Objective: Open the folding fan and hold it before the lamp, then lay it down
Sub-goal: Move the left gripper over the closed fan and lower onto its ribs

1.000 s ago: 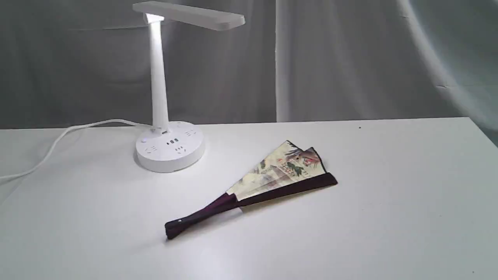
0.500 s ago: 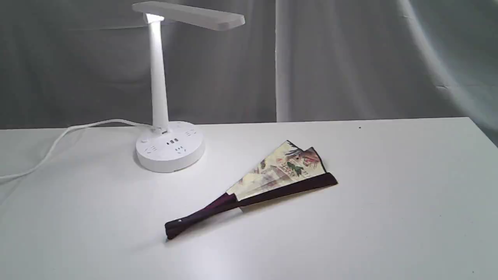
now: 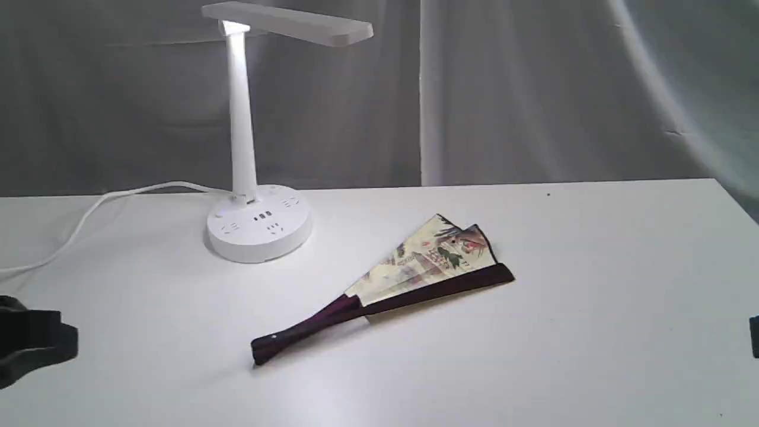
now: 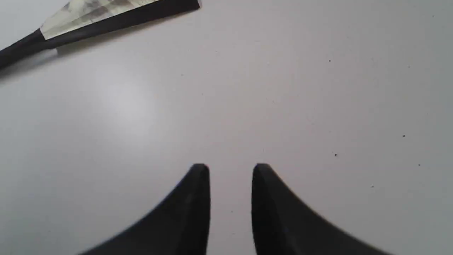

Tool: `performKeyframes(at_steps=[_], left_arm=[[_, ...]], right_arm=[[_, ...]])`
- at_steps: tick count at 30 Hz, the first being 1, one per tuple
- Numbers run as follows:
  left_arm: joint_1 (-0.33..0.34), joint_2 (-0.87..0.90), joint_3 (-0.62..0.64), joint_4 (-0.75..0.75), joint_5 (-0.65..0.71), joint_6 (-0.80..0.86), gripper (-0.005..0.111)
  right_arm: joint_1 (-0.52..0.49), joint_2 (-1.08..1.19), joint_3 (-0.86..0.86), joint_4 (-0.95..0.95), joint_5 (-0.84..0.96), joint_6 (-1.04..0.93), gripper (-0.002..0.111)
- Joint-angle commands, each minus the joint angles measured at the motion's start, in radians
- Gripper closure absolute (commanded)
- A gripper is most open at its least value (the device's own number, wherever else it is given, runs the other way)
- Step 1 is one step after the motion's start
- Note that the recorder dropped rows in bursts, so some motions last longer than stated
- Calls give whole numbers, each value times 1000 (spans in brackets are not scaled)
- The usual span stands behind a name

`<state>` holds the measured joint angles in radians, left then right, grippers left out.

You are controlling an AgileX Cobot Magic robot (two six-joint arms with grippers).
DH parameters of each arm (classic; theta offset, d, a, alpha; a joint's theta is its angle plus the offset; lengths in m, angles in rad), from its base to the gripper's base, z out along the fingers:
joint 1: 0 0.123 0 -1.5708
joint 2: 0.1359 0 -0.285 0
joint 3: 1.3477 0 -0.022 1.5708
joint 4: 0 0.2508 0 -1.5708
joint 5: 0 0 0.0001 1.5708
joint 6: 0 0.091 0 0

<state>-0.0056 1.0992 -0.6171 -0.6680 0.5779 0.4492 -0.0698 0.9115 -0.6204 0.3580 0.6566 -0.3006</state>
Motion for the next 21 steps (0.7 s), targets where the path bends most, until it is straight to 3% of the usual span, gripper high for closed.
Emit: performKeyframes(at_steps=[1, 9, 15, 21], left_arm=[[-5, 46, -30, -54, 46, 89, 75], [-5, 183, -183, 135, 141, -32, 75], [-10, 250, -232, 163, 158, -57, 77], [-133, 303, -276, 255, 114, -125, 81]], right_arm=[[1, 15, -3, 28, -20, -10, 85], [1, 15, -3, 28, -20, -10, 85], [1, 15, -3, 41, -20, -6, 85], [1, 15, 32, 79, -30, -8, 85]])
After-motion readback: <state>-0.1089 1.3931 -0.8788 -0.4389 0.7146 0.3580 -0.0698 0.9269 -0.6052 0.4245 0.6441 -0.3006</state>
